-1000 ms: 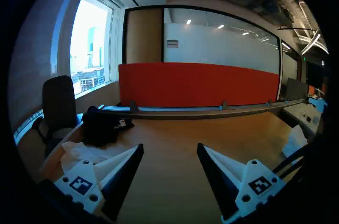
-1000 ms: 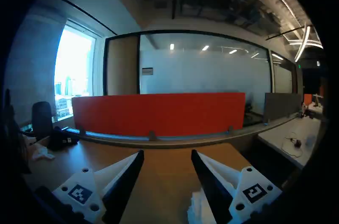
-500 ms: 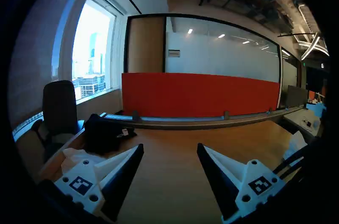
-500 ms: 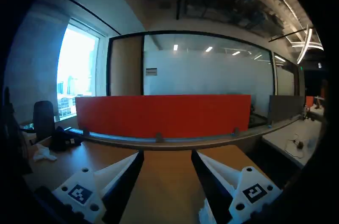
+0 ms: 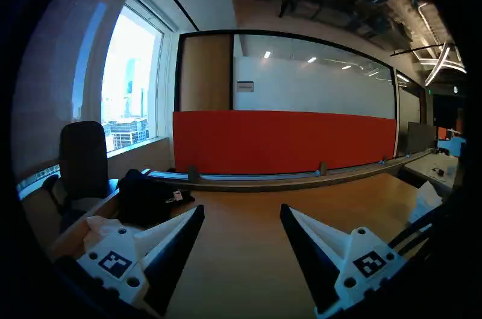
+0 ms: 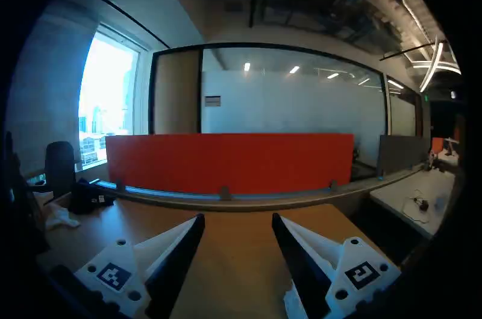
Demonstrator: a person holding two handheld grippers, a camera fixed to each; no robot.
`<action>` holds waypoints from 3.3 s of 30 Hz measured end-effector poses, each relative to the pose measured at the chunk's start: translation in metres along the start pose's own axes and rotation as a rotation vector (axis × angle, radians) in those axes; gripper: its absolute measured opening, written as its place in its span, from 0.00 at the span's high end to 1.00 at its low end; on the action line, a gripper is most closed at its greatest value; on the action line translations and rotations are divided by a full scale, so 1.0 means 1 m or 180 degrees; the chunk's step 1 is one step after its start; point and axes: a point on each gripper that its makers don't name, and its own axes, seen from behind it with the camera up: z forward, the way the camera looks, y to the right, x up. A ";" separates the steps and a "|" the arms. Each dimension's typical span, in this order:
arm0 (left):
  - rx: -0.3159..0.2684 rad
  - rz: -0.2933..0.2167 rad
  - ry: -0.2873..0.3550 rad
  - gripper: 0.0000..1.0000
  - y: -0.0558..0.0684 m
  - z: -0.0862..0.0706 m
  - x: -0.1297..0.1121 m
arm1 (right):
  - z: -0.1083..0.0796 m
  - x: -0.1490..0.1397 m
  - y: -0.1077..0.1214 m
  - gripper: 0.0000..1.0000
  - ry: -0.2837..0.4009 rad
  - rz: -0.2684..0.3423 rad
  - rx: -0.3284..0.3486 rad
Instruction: Fold towel
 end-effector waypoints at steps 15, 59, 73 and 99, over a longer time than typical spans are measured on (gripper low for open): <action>0.0064 -0.0022 0.0213 0.07 -0.014 -0.003 -0.057 | -0.002 -0.020 -0.009 0.14 0.0031 -0.0083 -0.0014; 0.0112 0.0037 0.0357 0.06 0.002 0.013 -0.131 | 0.020 -0.058 -0.005 0.14 0.0126 -0.0156 0.0048; 0.0154 0.0033 0.0357 0.06 -0.001 0.012 -0.131 | 0.016 -0.065 0.009 0.14 0.0145 -0.0125 -0.0006; 0.0179 0.0032 0.0356 0.06 -0.002 0.012 -0.131 | 0.024 -0.127 0.017 0.14 0.0405 0.0051 -0.0007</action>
